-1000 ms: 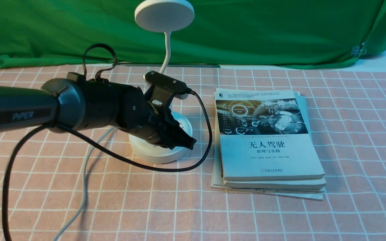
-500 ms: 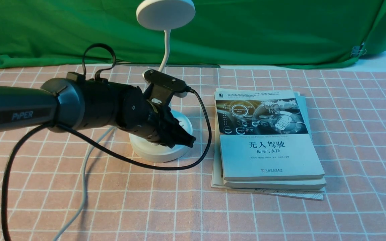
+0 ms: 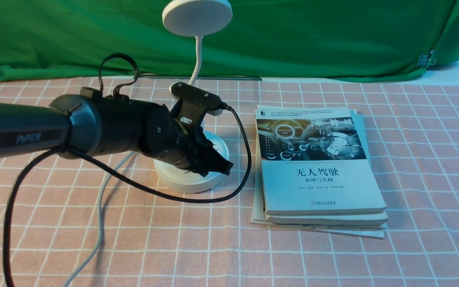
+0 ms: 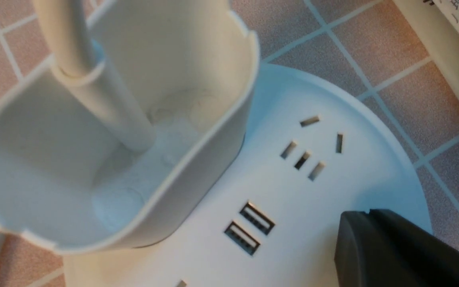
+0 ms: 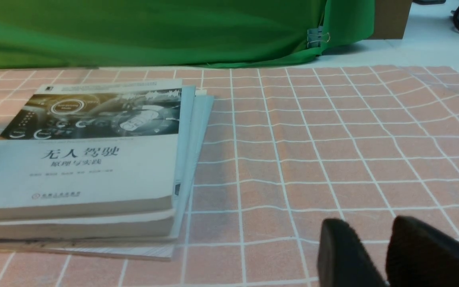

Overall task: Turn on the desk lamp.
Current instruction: Use the left arm to press the button switch on the lamp holder

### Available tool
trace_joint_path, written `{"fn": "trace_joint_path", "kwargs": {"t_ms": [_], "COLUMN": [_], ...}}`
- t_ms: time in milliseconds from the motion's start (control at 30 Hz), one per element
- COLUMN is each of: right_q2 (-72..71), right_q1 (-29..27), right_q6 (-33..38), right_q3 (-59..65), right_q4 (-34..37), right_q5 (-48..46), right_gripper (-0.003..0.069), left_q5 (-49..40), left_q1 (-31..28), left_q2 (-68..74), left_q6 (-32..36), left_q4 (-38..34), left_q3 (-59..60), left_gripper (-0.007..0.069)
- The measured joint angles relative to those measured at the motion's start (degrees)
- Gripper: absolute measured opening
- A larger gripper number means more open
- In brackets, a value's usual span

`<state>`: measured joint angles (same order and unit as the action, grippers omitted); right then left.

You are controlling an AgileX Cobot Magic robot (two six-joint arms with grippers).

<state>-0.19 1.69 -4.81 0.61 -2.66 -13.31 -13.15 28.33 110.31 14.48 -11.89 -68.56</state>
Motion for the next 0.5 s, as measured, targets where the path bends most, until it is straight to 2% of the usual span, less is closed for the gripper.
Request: {"fn": "trace_joint_path", "kwargs": {"t_ms": [500], "right_q2": [0.0], "right_q1": [0.0], "right_q6": [0.0], "right_q3": [0.0], "right_q4": [0.0], "right_q5": [0.0], "right_gripper": [0.0238], "left_q5": [2.1], "left_q1": [0.0], "left_q2": [0.6], "left_q6": [0.0], "left_q4": [-0.1], "left_q3": [0.1], "left_gripper": [0.0021]}}
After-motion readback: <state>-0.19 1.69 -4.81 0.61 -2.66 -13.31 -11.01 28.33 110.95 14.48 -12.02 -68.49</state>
